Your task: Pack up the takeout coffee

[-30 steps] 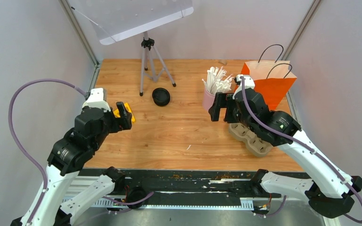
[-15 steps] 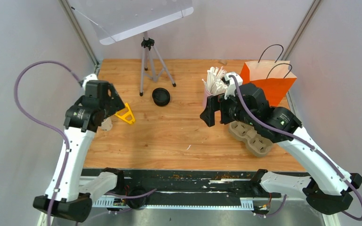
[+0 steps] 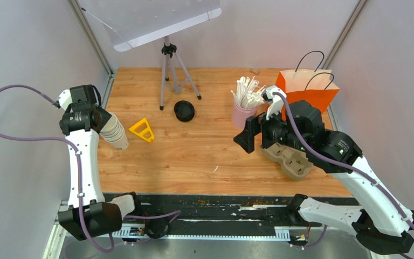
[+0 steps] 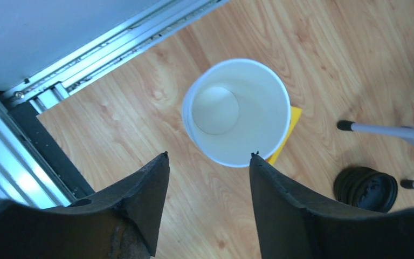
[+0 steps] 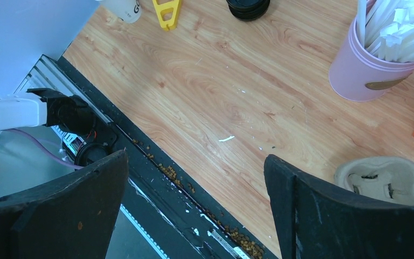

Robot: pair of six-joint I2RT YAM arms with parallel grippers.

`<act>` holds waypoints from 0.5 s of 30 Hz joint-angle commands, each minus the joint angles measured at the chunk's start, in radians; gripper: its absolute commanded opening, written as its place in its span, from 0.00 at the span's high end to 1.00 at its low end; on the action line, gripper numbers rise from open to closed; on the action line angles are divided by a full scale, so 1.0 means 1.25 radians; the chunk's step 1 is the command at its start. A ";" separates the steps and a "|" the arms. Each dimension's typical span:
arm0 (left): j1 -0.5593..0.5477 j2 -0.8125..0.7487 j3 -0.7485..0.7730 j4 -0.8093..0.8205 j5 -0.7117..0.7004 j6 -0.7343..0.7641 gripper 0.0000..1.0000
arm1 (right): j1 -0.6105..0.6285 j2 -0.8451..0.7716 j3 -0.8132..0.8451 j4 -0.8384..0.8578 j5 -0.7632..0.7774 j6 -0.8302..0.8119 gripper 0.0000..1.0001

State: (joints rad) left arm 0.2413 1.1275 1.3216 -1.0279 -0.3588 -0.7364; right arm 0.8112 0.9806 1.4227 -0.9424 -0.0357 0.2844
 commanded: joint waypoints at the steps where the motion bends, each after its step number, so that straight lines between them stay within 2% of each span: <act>1: 0.043 0.022 0.052 0.023 -0.060 -0.008 0.40 | 0.004 -0.027 0.013 0.029 -0.012 -0.026 0.04; 5: 0.083 0.031 0.028 0.054 -0.028 0.000 0.43 | 0.004 -0.030 -0.004 0.050 -0.030 -0.039 0.03; 13: 0.093 0.070 -0.011 0.092 0.023 0.000 0.45 | 0.003 -0.008 -0.003 0.061 -0.047 -0.059 0.03; 15: 0.093 0.080 -0.015 0.091 0.034 0.001 0.49 | 0.004 -0.004 -0.002 0.060 -0.048 -0.070 0.03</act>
State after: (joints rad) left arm 0.3443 1.2049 1.3170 -0.9489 -0.3420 -0.7345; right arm 0.8112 0.9703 1.4200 -0.9146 -0.0784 0.2348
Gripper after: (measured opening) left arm 0.538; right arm 0.965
